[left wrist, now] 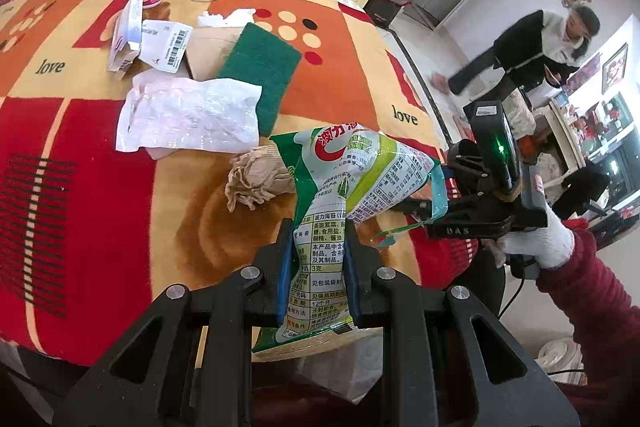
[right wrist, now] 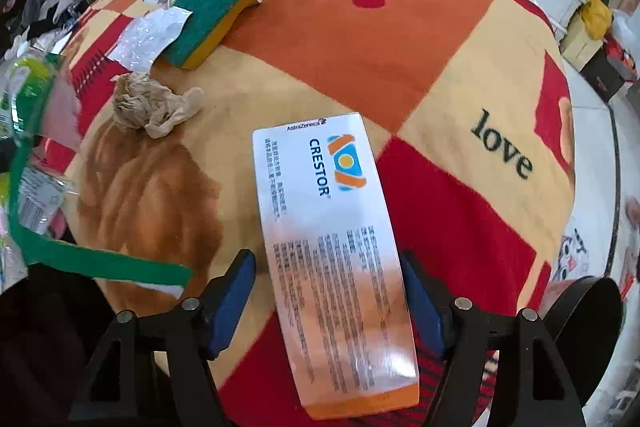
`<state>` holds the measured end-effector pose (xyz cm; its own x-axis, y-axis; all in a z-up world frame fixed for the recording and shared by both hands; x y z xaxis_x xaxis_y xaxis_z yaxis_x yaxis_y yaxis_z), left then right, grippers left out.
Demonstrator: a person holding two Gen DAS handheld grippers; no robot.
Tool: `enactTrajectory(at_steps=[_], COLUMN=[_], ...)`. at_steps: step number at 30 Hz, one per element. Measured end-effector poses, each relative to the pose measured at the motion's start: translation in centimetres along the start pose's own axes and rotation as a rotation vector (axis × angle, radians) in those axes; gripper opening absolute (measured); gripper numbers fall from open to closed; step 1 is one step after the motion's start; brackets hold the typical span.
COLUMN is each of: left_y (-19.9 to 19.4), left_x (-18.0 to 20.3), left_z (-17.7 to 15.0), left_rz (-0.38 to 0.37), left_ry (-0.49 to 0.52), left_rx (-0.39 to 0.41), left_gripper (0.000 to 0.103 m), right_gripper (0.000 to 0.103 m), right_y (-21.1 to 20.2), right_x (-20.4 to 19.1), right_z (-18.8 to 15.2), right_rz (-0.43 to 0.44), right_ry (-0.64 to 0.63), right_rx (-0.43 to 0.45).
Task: Collect trash
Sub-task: 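Lift the green snack bag with the left tool while the right tool grasps and lifts the Crestor box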
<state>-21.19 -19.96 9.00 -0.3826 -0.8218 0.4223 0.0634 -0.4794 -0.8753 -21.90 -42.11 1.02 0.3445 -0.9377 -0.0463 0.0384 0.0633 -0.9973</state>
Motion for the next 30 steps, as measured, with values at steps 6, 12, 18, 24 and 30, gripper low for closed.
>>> enactTrajectory(at_steps=[6,12,18,24,30], left_y=[0.3,1.7,3.9,5.8,7.3], left_x=[0.8,3.1,6.4,8.4,8.3], left_z=[0.5,1.9,3.7,5.1,5.7], left_rz=[-0.026,-0.066,-0.086,-0.065,-0.040], left_ry=[0.019,0.056,0.107,0.136,0.121], left_rx=[-0.009,-0.017,-0.033,-0.044,-0.075], left_gripper=[0.020,0.020,0.020,0.020,0.020], right_gripper=[0.058,0.058,0.058,0.058,0.058], right_y=[-1.2,-2.5,-3.0,-3.1,-2.7], right_x=[0.5,1.9,4.4,6.3,6.7], right_z=[-0.8,-2.2,-4.4,-6.1,-6.3], right_rz=[-0.038,-0.073,-0.094,-0.088,-0.073], right_ry=[-0.005,0.018,0.068,0.104,0.114], right_rx=[0.028,0.027,0.020,0.009,0.005])
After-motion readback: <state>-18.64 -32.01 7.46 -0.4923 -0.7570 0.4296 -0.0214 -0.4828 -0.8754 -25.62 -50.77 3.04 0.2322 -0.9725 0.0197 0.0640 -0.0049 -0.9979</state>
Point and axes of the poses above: each gripper's, at about its wrist camera, not at the fingertips, and y roughly the way its jaws point, x to its right, z to its top, the point moved 1 cm from there along y, roughly the way its jaws point, and after that the axes turned 14 degrees about -x, right-handed, at the moved point
